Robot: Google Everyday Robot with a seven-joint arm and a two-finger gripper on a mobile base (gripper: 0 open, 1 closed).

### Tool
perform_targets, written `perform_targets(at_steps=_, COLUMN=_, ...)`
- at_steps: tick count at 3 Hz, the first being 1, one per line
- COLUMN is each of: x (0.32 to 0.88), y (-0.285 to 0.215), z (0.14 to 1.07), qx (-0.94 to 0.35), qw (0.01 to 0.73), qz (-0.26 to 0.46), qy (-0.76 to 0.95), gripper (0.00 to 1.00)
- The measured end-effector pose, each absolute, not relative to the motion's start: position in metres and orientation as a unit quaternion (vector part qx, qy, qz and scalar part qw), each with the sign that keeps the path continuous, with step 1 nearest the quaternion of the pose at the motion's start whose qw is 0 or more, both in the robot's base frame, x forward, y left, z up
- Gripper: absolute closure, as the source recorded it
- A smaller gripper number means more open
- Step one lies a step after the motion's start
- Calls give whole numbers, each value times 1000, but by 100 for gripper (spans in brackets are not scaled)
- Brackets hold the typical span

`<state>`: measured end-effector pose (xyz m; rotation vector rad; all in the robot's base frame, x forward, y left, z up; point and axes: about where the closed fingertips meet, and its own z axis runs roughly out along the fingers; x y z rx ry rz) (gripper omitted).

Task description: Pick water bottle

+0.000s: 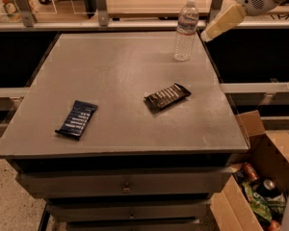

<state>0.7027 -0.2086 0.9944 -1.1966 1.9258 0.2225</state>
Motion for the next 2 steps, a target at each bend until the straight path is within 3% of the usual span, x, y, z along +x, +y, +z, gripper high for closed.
perform_targets(at_steps=2, x=726, y=-213, z=977, qx=-447, qw=440, qz=100, qy=772, gripper=0)
